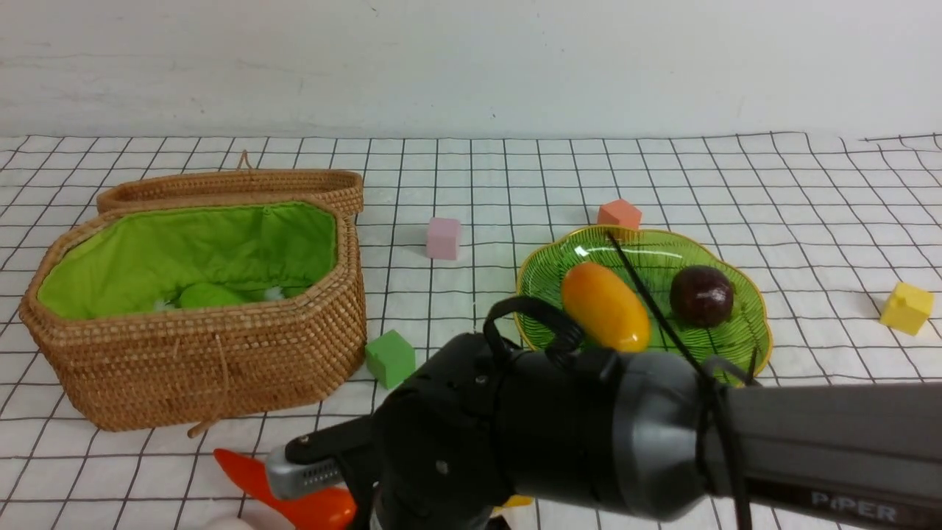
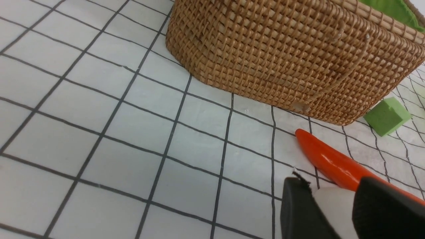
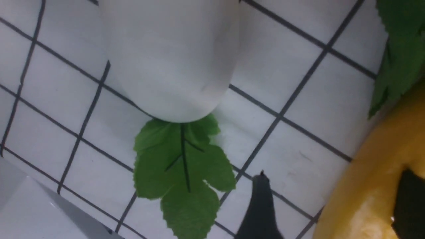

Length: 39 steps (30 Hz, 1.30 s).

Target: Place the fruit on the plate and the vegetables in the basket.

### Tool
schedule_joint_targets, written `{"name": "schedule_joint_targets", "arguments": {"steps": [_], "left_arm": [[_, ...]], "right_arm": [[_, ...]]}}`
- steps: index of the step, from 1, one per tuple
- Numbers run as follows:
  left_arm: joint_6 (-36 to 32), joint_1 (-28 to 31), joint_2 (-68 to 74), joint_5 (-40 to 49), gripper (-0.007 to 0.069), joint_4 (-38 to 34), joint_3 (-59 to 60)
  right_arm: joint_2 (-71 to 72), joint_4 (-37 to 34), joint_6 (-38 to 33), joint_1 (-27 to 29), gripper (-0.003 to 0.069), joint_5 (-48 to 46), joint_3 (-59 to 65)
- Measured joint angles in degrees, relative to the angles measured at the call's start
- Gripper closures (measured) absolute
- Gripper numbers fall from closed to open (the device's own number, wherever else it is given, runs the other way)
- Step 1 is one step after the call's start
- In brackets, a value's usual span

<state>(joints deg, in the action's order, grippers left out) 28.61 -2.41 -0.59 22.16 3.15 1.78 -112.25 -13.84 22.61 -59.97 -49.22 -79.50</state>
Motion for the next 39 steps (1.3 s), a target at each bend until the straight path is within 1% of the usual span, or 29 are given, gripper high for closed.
{"name": "schedule_joint_targets", "arguments": {"steps": [3, 7, 9, 15, 19, 22, 23, 24, 26, 30, 31, 33, 35, 36, 37, 39], "left_arm": [[0.0, 0.0, 0.0, 0.0, 0.0386, 0.0, 0.0], [0.0, 0.0, 0.0, 0.0, 0.0386, 0.0, 0.0], [0.0, 0.0, 0.0, 0.0, 0.0386, 0.0, 0.0], [0.0, 0.0, 0.0, 0.0, 0.0386, 0.0, 0.0], [0.0, 0.0, 0.0, 0.0, 0.0386, 0.0, 0.0], [0.0, 0.0, 0.0, 0.0, 0.0386, 0.0, 0.0], [0.0, 0.0, 0.0, 0.0, 0.0386, 0.0, 0.0], [0.0, 0.0, 0.0, 0.0, 0.0386, 0.0, 0.0], [0.0, 0.0, 0.0, 0.0, 0.0386, 0.0, 0.0], [0.0, 0.0, 0.0, 0.0, 0.0386, 0.0, 0.0], [0.0, 0.0, 0.0, 0.0, 0.0386, 0.0, 0.0], [0.0, 0.0, 0.0, 0.01, 0.0386, 0.0, 0.0], [0.0, 0.0, 0.0, 0.01, 0.0386, 0.0, 0.0], [0.0, 0.0, 0.0, 0.01, 0.0386, 0.0, 0.0], [0.0, 0.0, 0.0, 0.01, 0.0386, 0.0, 0.0], [0.0, 0.0, 0.0, 0.01, 0.0386, 0.0, 0.0]], "right_arm": [[0.37, 0.73, 0.33, 0.0, 0.0176, -0.33, -0.12], [1.43, 2.59, 0.37, 0.0, 0.0183, 0.45, -0.06], [2.42, 4.95, 0.37, 0.19, 0.0171, 0.67, 0.2], [7.3, 6.0, 0.91, 0.3, 0.0106, -1.6, 0.14], [8.65, 8.54, 5.17, 0.3, 0.0066, -3.71, 0.08], [7.74, 11.03, 10.6, 0.3, 0.0062, -3.46, 0.75], [7.74, 11.1, 10.6, 0.37, 0.0062, -3.35, 0.75], [6.32, 11.54, 12.82, 0.42, 0.0064, -1.94, 1.41], [4.23, 11.54, 14.56, 0.43, 0.0071, -0.21, 2.15], [-1.3, 12.02, 16.31, 0.43, 0.0102, 2.47, 2.68], [-1.86, 12.49, 16.31, 0.43, 0.0109, 1.94, 2.68], [-2.62, 12.57, 15.94, 0.48, 0.0175, 1.5, 2.2], [-2.74, 13.1, 14.93, 0.68, 0.0288, 0.27, 2.0], [-2.74, 13.23, 14.85, 0.68, 0.0314, 0.2, 2.0], [-2.5, 12.81, 14.29, 0.88, 0.0354, -0.04, 2.0], [-1.99, 12.06, 14.1, 0.91, 0.0344, -0.2, 2.07]]}}
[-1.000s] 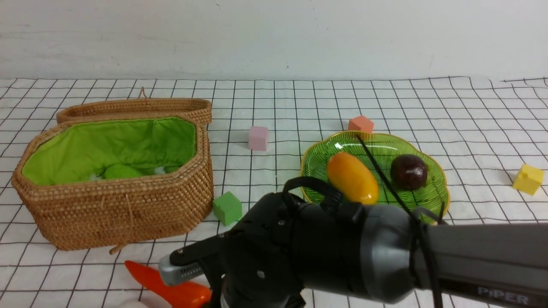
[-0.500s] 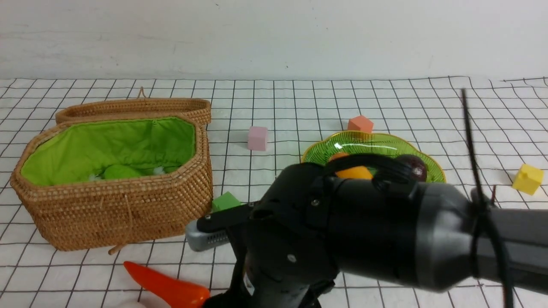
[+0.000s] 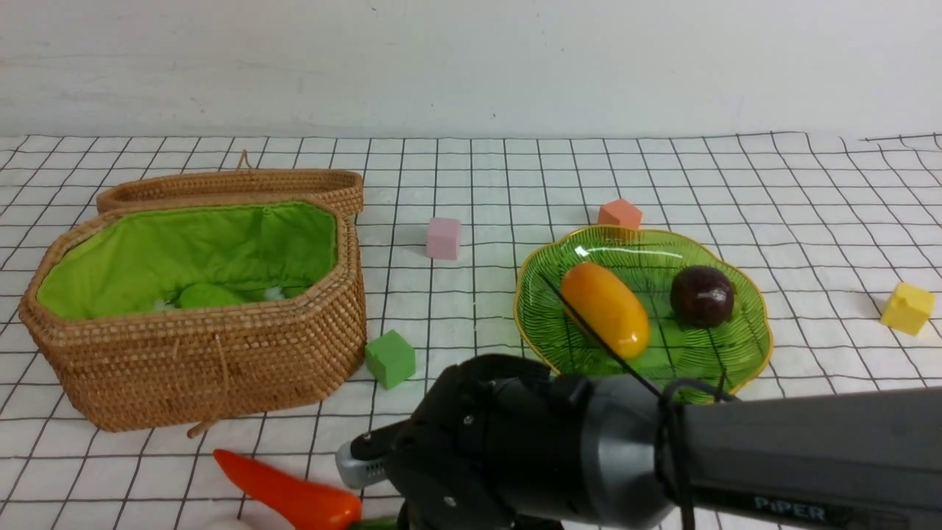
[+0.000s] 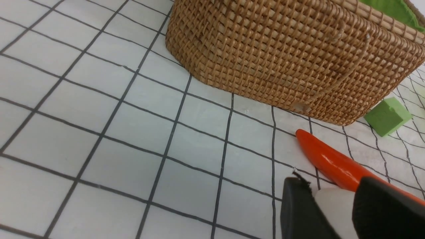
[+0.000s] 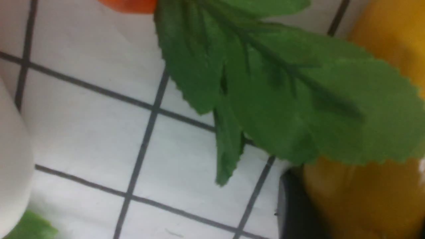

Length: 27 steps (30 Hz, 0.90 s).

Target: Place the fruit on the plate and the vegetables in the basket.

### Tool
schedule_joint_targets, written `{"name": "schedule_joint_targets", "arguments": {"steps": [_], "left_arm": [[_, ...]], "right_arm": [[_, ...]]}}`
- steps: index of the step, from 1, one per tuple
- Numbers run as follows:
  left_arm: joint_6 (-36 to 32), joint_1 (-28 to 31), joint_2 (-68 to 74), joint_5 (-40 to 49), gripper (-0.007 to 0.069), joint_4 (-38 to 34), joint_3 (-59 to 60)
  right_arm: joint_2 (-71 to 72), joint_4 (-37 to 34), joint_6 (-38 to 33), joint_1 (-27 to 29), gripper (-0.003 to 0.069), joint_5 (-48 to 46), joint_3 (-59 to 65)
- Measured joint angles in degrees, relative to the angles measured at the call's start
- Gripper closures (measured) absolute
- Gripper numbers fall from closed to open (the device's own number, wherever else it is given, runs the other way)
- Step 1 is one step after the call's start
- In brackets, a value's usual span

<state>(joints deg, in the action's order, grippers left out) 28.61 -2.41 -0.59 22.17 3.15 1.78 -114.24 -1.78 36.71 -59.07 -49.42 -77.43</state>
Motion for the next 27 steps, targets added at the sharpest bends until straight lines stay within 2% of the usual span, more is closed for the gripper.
{"name": "schedule_joint_targets", "arguments": {"steps": [4, 7, 8, 11, 12, 13, 17, 19, 21, 27], "left_arm": [[0.0, 0.0, 0.0, 0.0, 0.0386, 0.0, 0.0], [0.0, 0.0, 0.0, 0.0, 0.0386, 0.0, 0.0], [0.0, 0.0, 0.0, 0.0, 0.0386, 0.0, 0.0], [0.0, 0.0, 0.0, 0.0, 0.0386, 0.0, 0.0], [0.0, 0.0, 0.0, 0.0, 0.0386, 0.0, 0.0], [0.0, 0.0, 0.0, 0.0, 0.0386, 0.0, 0.0], [0.0, 0.0, 0.0, 0.0, 0.0386, 0.0, 0.0], [0.0, 0.0, 0.0, 0.0, 0.0386, 0.0, 0.0], [0.0, 0.0, 0.0, 0.0, 0.0386, 0.0, 0.0], [0.0, 0.0, 0.0, 0.0, 0.0386, 0.0, 0.0]], "right_arm": [[3.87, -1.09, -0.35, 0.68, 0.0342, -3.05, 0.74], [11.33, 2.84, -3.35, 3.86, 0.0342, -4.8, 0.81], [15.85, 5.98, -6.49, 6.79, 0.0342, -4.82, 0.81], [22.44, 9.65, -15.59, 13.7, 0.0342, -2.79, 0.74], [22.44, 9.72, -15.59, 14.28, 0.0342, -2.57, 0.75], [24.3, 9.7, -20.8, 19.9, 0.0342, -0.39, 0.65], [22.42, 4.39, -25.87, 32.66, 0.0342, 4.73, 0.65], [19.75, 1.21, -31.01, 37.23, 0.0342, 6.89, 0.65], [15.93, -5.19, -37.78, 42.14, 0.0342, 7.96, 0.65], [7.67, -15.4, -46.61, 46.33, 0.0342, 10.0, -0.39]]}}
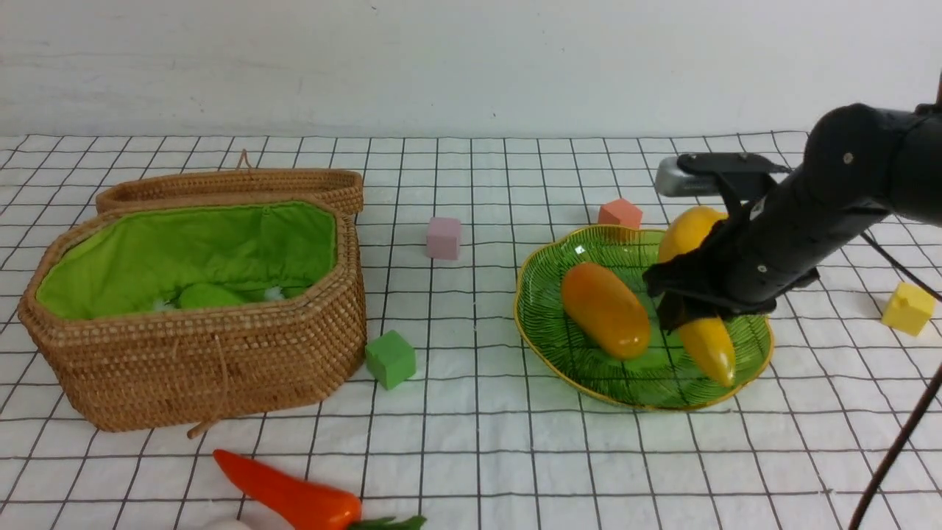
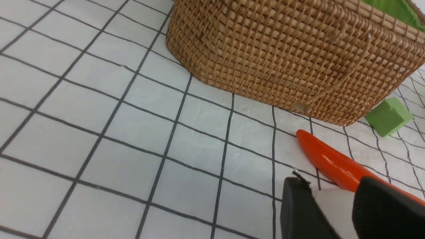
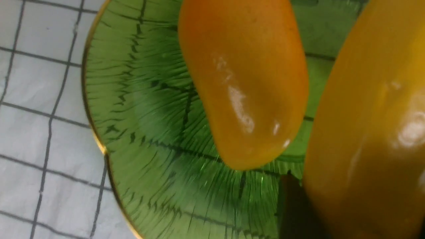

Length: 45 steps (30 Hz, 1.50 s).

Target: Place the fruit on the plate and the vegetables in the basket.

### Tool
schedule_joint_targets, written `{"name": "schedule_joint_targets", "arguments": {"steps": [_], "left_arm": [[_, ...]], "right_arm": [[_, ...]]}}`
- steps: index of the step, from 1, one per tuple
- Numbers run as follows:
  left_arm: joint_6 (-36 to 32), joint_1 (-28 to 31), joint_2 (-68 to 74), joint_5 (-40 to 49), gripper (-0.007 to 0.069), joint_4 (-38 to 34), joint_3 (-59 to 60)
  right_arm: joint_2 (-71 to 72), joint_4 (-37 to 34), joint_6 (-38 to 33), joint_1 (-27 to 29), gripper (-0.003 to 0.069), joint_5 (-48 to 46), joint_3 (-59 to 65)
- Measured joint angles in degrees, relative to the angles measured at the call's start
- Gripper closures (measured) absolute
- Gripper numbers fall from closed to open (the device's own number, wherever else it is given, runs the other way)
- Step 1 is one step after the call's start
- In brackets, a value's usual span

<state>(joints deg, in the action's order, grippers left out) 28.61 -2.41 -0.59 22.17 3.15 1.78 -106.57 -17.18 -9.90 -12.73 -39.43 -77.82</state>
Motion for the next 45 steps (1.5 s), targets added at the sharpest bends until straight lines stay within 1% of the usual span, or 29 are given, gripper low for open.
{"name": "schedule_joint_targets", "arguments": {"steps": [4, 6, 7, 9, 11, 14, 16, 17, 19, 20, 21, 24, 27, 29, 31, 32, 34, 37, 45], "left_arm": [[0.0, 0.0, 0.0, 0.0, 0.0386, 0.0, 0.0], [0.0, 0.0, 0.0, 0.0, 0.0386, 0.0, 0.0], [0.0, 0.0, 0.0, 0.0, 0.0386, 0.0, 0.0], [0.0, 0.0, 0.0, 0.0, 0.0386, 0.0, 0.0], [0.0, 0.0, 0.0, 0.0, 0.0386, 0.0, 0.0], [0.0, 0.0, 0.0, 0.0, 0.0386, 0.0, 0.0], [0.0, 0.0, 0.0, 0.0, 0.0386, 0.0, 0.0], [0.0, 0.0, 0.0, 0.0, 0.0386, 0.0, 0.0], [0.0, 0.0, 0.0, 0.0, 0.0386, 0.0, 0.0], [0.0, 0.0, 0.0, 0.0, 0.0386, 0.0, 0.0], [0.0, 0.0, 0.0, 0.0, 0.0386, 0.0, 0.0], [0.0, 0.0, 0.0, 0.0, 0.0386, 0.0, 0.0], [0.0, 0.0, 0.0, 0.0, 0.0386, 0.0, 0.0], [0.0, 0.0, 0.0, 0.0, 0.0386, 0.0, 0.0], [0.0, 0.0, 0.0, 0.0, 0.0386, 0.0, 0.0], [0.0, 0.0, 0.0, 0.0, 0.0386, 0.0, 0.0], [0.0, 0.0, 0.0, 0.0, 0.0386, 0.0, 0.0], [0.0, 0.0, 0.0, 0.0, 0.0386, 0.0, 0.0], [0.0, 0.0, 0.0, 0.0, 0.0386, 0.0, 0.0]], "right_arm": [[-2.32, -1.79, -1.53, 0.35, 0.0342, 3.59, -0.27], [-2.48, -1.98, -1.68, 0.35, 0.0323, 3.83, -0.34], [-2.48, -2.0, -1.68, 0.35, 0.0298, 3.83, -0.49], [-2.55, -2.05, -1.81, 0.35, 0.0224, 3.73, -0.75], [-2.49, -2.12, -1.81, 0.35, 0.0129, 3.25, -0.85], [-0.31, -1.63, -1.87, 0.35, 0.0008, 0.72, -0.85], [0.85, -1.17, -1.87, 0.35, -0.0009, 0.23, -0.85], [4.63, -0.01, -1.87, 0.35, -0.0018, -0.46, -0.85], [7.95, 1.04, -1.83, 0.35, -0.0013, -0.71, -0.85], [13.88, 2.16, -1.77, 0.35, 0.0013, -1.48, -0.85], [14.6, 2.35, -1.76, 0.35, 0.0018, -1.48, -0.85], [26.87, 3.45, -0.64, 0.35, 0.0144, -5.98, -0.85], [36.57, 3.49, 1.35, 0.35, 0.0333, -8.74, 1.7], [41.33, 3.37, 2.76, 0.35, 0.0494, -8.85, 5.85], [45.39, 2.38, 3.94, 0.35, 0.0624, -7.0, 12.89], [46.55, 1.81, 4.26, 0.35, 0.0653, -5.84, 16.16], [47.52, 0.72, 4.56, 0.35, 0.0667, -4.5, 20.63], [48.18, -1.01, 4.59, 0.35, 0.0667, -4.13, 26.17], [48.3, -1.98, 4.59, 0.35, 0.0667, -4.97, 31.95]]}}
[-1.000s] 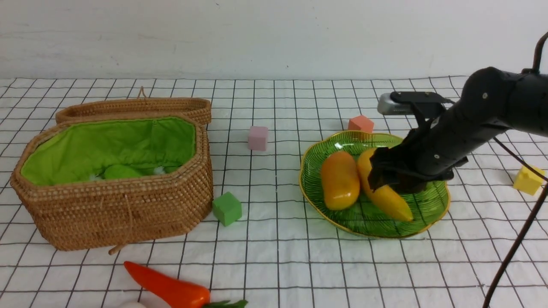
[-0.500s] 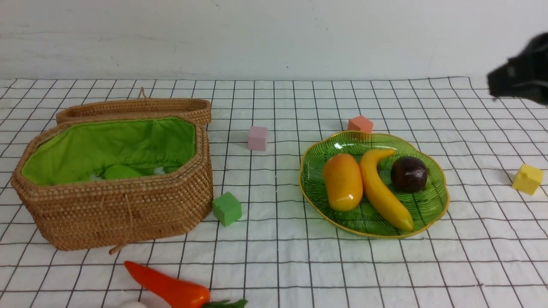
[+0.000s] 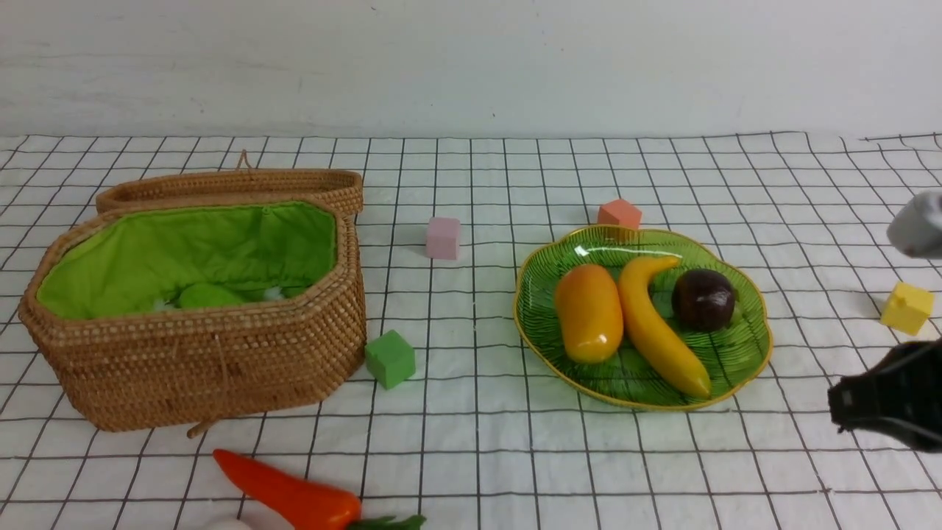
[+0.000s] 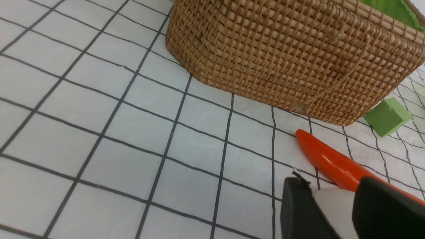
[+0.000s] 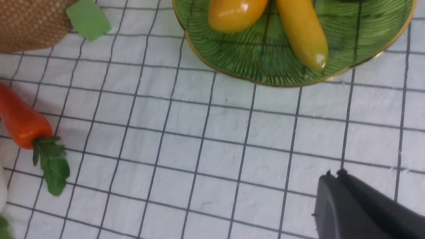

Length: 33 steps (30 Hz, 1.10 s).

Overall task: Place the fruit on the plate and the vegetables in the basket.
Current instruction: Take a daikon with your left arm and place it on the basket on the left.

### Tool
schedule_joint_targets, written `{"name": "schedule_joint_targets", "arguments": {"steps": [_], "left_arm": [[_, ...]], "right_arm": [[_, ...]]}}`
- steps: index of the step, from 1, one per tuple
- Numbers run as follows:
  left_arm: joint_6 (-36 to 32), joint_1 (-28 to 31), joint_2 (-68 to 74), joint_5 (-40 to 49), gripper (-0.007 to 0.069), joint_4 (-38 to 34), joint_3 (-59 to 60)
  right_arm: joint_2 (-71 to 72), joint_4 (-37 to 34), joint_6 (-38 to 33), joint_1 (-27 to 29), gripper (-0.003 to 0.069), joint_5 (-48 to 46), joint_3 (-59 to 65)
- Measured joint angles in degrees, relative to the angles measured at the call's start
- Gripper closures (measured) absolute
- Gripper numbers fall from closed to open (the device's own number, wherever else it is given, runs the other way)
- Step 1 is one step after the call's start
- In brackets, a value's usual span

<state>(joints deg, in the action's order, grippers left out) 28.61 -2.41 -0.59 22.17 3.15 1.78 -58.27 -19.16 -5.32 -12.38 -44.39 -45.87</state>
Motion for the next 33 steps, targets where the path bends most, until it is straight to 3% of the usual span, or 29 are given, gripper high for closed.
{"name": "schedule_joint_targets", "arguments": {"steps": [5, 10, 14, 20, 24, 33], "left_arm": [[0.0, 0.0, 0.0, 0.0, 0.0386, 0.0, 0.0], [0.0, 0.07, 0.0, 0.0, 0.0386, 0.0, 0.0], [0.0, 0.07, 0.0, 0.0, 0.0386, 0.0, 0.0], [0.0, 0.07, 0.0, 0.0, 0.0386, 0.0, 0.0], [0.0, 0.07, 0.0, 0.0, 0.0386, 0.0, 0.0], [0.0, 0.09, 0.0, 0.04, 0.0386, 0.0, 0.0]], "right_arm": [[0.7, 1.27, -1.37, 0.23, 0.0666, -2.83, 0.41], [13.14, 8.14, -7.62, 4.85, 0.0664, -2.63, 3.54], [32.84, 11.79, -8.83, 11.03, 0.0662, 8.48, 14.56], [56.01, 18.42, -7.16, 14.04, 0.0661, 21.34, 33.76], [58.79, 19.16, -3.52, 16.36, 0.0657, 21.38, 44.47], [58.84, 18.28, -2.58, 17.71, 0.0653, 20.41, 46.3]]}}
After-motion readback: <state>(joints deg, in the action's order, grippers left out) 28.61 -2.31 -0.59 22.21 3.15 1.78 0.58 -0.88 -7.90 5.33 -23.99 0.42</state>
